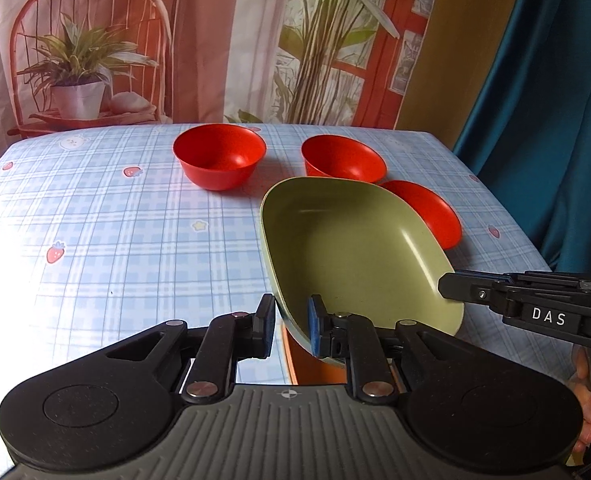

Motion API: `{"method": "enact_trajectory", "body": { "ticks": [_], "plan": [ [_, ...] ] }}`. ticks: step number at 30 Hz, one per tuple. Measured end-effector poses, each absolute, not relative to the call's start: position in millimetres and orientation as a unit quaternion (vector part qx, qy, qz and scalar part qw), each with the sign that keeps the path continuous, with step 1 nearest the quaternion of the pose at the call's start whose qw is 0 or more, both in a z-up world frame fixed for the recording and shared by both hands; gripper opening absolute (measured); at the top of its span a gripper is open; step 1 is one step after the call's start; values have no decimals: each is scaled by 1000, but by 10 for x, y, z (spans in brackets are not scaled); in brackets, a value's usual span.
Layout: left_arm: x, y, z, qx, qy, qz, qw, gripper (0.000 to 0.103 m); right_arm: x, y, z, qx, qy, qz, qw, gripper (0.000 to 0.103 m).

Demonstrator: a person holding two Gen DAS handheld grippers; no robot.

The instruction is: Organize plates and bowls

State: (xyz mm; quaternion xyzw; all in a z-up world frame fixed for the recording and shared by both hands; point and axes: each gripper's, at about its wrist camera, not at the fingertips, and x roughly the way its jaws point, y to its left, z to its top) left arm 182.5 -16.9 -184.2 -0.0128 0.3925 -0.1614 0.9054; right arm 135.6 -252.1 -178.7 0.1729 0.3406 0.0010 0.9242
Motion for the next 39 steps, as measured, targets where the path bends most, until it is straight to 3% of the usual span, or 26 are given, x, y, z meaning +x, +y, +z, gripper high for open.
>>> {"method": "enact_trajectory", "body": {
  "ticks": [20, 39],
  "plan": [
    [1633, -181, -2197, -38, 442, -162, 882, 19, 1026, -2525, -2106, 211, 375, -12, 903, 10],
    [1632, -198, -2244, -25, 431, -160, 888, 19, 1033, -2481, -2122, 190, 375, -15, 907, 11]
  ]
}}
